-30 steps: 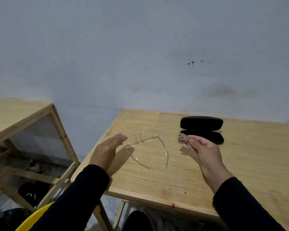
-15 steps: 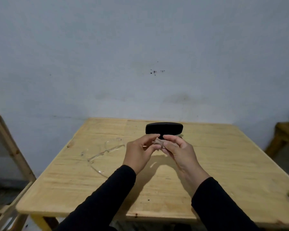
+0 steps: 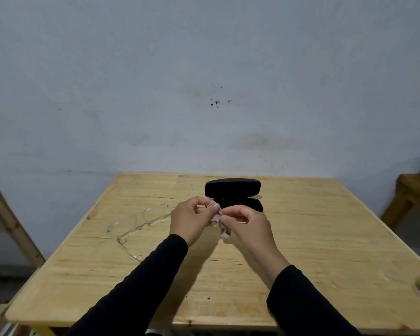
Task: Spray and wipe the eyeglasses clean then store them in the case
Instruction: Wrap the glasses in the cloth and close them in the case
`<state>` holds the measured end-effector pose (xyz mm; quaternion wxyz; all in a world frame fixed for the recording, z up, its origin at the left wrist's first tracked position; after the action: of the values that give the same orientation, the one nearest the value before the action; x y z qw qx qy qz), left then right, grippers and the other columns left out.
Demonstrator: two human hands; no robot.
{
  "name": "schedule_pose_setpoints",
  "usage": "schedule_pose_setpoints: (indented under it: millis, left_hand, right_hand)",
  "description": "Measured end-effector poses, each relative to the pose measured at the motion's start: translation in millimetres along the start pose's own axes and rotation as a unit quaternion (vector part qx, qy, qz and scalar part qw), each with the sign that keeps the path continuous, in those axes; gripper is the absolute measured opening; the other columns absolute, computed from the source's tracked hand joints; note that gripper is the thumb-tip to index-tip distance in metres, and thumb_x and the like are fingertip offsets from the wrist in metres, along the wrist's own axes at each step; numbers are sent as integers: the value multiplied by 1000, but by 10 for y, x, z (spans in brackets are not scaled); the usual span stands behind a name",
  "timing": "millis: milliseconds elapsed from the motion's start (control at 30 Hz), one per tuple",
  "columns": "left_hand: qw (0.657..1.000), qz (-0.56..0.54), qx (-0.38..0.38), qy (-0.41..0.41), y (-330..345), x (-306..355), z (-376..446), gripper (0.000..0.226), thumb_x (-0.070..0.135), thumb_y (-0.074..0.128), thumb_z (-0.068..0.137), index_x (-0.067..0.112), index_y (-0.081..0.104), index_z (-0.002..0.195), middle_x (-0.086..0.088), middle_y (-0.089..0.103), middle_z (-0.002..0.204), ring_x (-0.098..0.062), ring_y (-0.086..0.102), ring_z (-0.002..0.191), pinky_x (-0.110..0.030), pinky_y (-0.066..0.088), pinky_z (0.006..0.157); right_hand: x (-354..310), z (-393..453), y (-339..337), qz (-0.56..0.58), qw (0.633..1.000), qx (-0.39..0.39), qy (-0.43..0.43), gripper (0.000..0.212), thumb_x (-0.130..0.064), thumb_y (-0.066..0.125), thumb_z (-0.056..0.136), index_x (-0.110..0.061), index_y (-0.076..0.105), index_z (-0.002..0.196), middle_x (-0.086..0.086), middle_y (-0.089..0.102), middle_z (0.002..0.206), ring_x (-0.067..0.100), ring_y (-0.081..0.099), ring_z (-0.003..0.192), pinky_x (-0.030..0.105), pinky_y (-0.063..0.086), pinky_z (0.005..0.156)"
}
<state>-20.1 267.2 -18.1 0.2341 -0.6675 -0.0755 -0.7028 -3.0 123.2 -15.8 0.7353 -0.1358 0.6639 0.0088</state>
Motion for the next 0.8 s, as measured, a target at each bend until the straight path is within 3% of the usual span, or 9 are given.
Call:
schedule_pose_setpoints:
  millis: [100,233,333,433,533,667,800]
  left_hand:
    - [999,-31,-27,-10,25,16,-1,10,28,68,83,19,72,85,-7,74,75,-16,72,71,-32,59,74]
    - [994,-77,-75,-11,45,73,-4,10,22,65,86,19,74,83,-9,75,80,-21,71,77,-32,58,74]
    - [993,-77,-89,-5,52,117,2,7,20,69,82,15,74,84,-13,72,79,-16,69,71,-21,55,65]
    - [994,-75,-79,1,37,143,38,8,23,69,81,16,73,80,-10,68,74,-9,64,66,-14,51,59]
    - [995,-65,-75,7,3,142,88,8,24,68,82,18,72,78,0,64,67,-5,61,63,-15,52,59]
    - [995,-75,-65,8,-33,148,133,7,24,67,83,21,71,77,0,65,71,-4,62,65,-12,49,56]
    - [993,-97,-67,2,-21,172,127,9,26,68,83,20,71,77,2,64,65,-5,60,63,-14,48,57]
  right_hand:
    - [3,-7,53,32,999,-21,5,14,-16,76,76,-19,74,90,-1,73,79,8,67,71,19,53,62]
    - [29,48,36,12,1000,14,-17,4,-16,73,79,-19,75,80,-1,74,72,6,69,69,22,54,67]
    - [24,86,2,36,999,-13,-11,10,-15,68,82,-17,75,75,4,74,71,18,70,73,36,57,74]
    - [0,133,-83,76,997,-15,5,13,-13,68,82,-19,74,72,2,74,74,14,66,73,32,54,73]
    - [-32,195,-207,137,990,-2,20,14,-9,69,81,-16,74,71,11,72,81,26,67,81,40,55,83]
    - [-111,244,-377,170,985,21,18,14,-5,67,82,-12,73,71,11,70,80,25,65,80,33,52,77]
    - [-168,226,-462,79,997,-20,-8,7,-5,69,80,-11,73,79,7,72,82,17,64,75,23,51,69]
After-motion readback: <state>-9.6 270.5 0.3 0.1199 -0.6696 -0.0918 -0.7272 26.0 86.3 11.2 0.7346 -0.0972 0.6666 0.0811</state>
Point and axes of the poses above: each hand's wrist, its own z-axis towards the middle knuckle, its own y-axis out of the palm, x = y × z, the point moved 1 cm from there along z, towards the middle knuckle
